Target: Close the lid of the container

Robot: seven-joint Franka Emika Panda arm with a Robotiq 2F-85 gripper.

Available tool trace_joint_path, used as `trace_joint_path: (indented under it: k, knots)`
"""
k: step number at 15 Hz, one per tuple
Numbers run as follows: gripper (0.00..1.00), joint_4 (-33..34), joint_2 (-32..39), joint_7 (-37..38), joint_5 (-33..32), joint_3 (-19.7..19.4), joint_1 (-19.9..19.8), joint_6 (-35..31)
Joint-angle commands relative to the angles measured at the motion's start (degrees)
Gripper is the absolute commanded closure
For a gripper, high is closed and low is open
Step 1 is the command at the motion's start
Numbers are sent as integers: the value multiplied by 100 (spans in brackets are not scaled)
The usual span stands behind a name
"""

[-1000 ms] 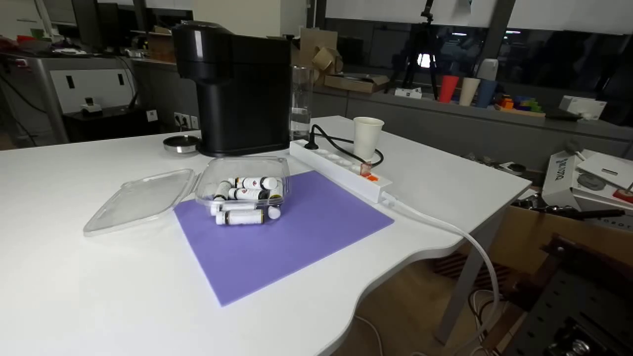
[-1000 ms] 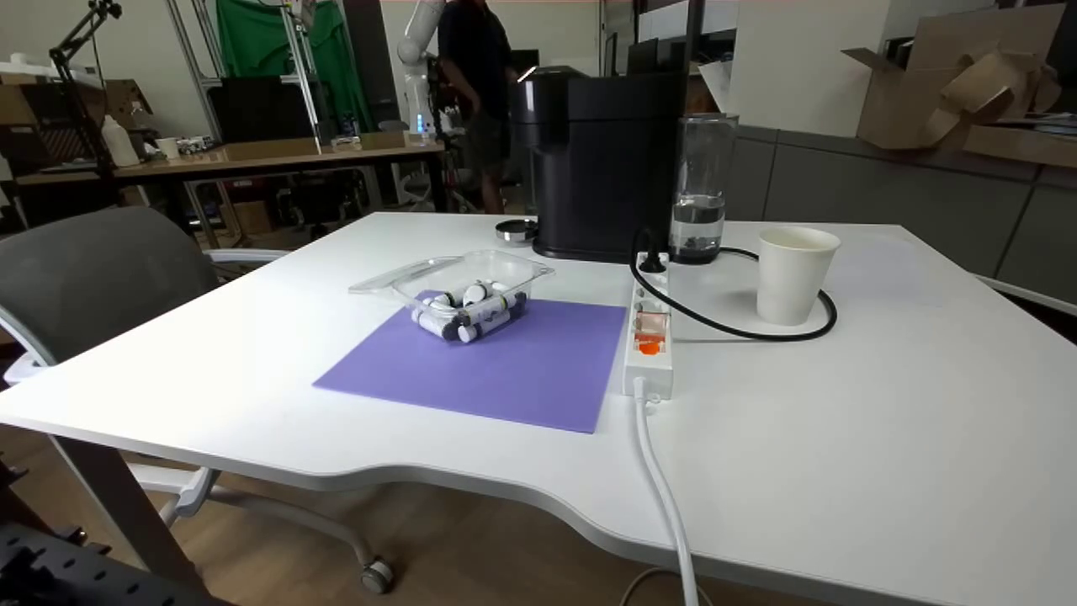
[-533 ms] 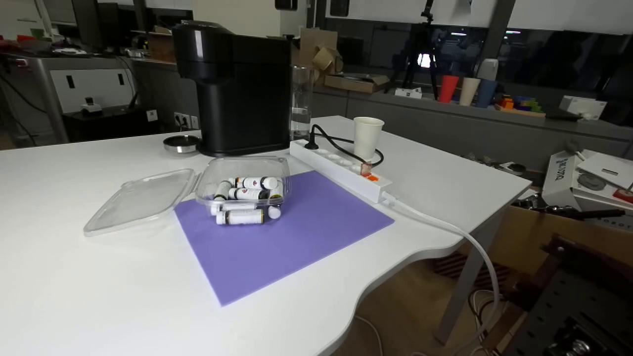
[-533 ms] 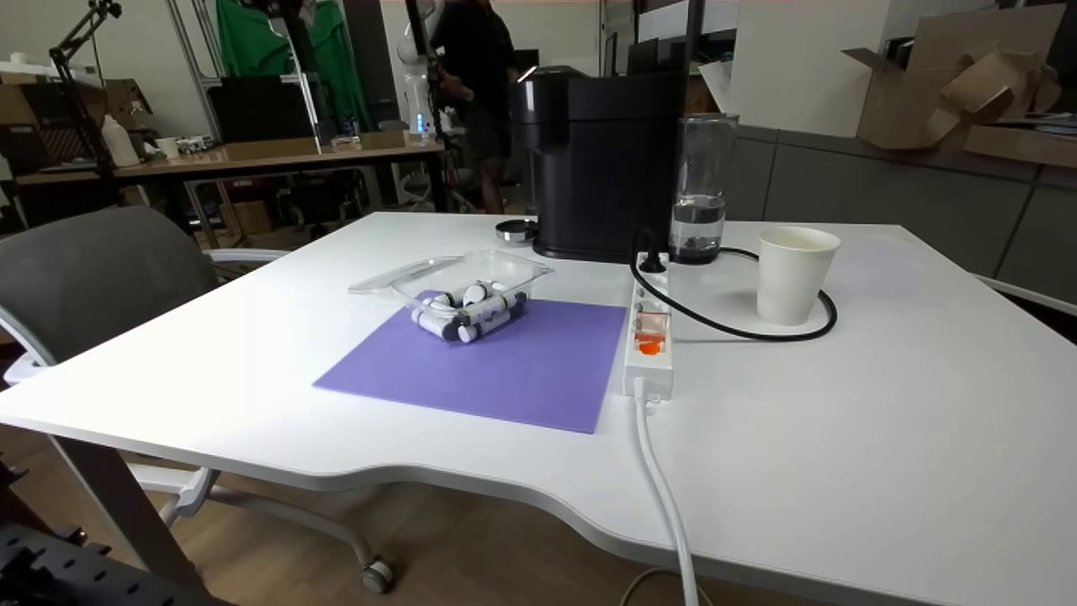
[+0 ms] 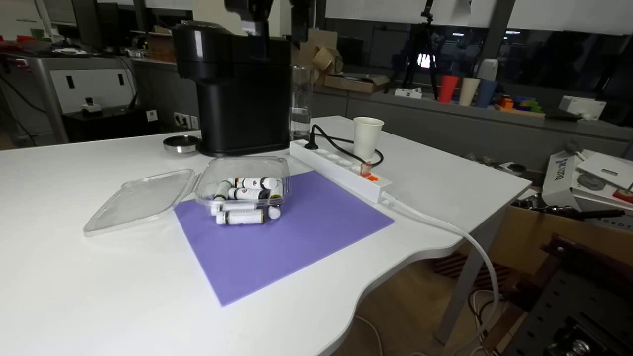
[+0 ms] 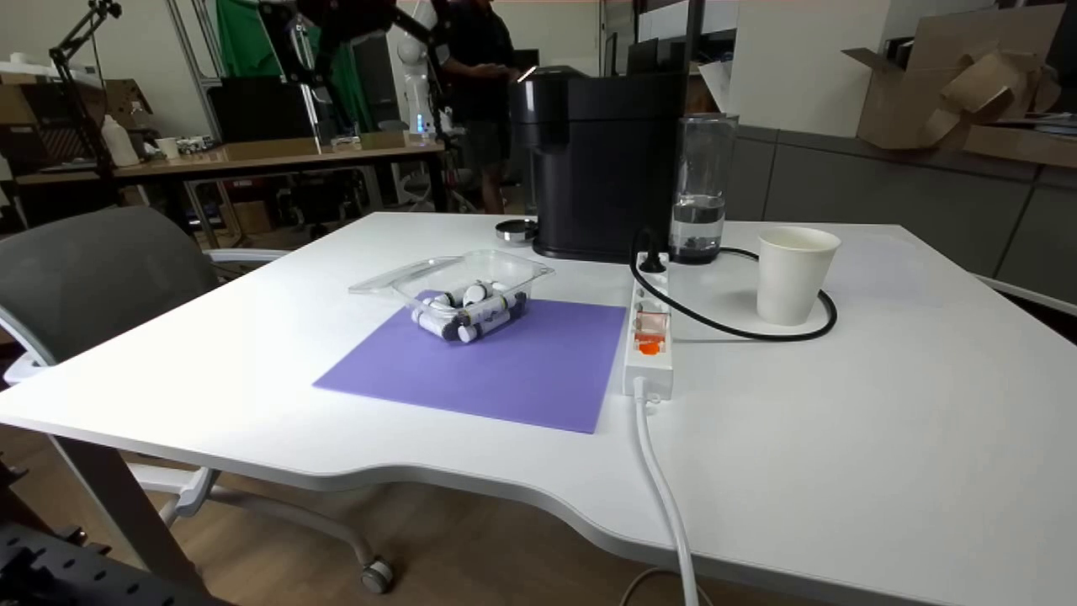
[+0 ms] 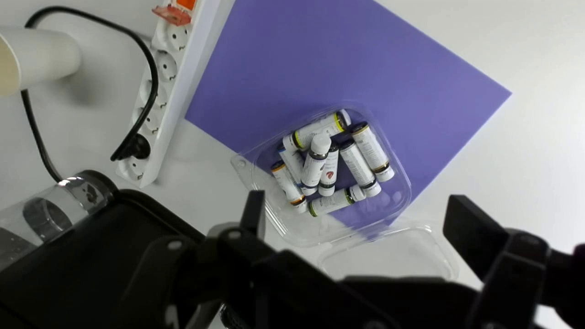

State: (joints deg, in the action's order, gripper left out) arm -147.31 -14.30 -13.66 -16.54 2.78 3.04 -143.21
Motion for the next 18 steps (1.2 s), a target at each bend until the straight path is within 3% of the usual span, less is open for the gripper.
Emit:
trace_joint_path:
  k: [1,5,7,8,10,16,18]
  knots:
    - [0,241,915,383,-755,259,-71,-842]
    - [0,284,1604,408,-1371,366,86,-1416]
    - [0,381,1844,808,-2259,386,103,-1505]
    - [0,158,1622,411,-1687,383,77,-1502]
    - [0,244,1814,616,-2063,394,89,-1549]
    - [0,325,1859,617,-2082,396,89,-1552]
    - [0,464,1954,1104,-2949,308,166,-1606]
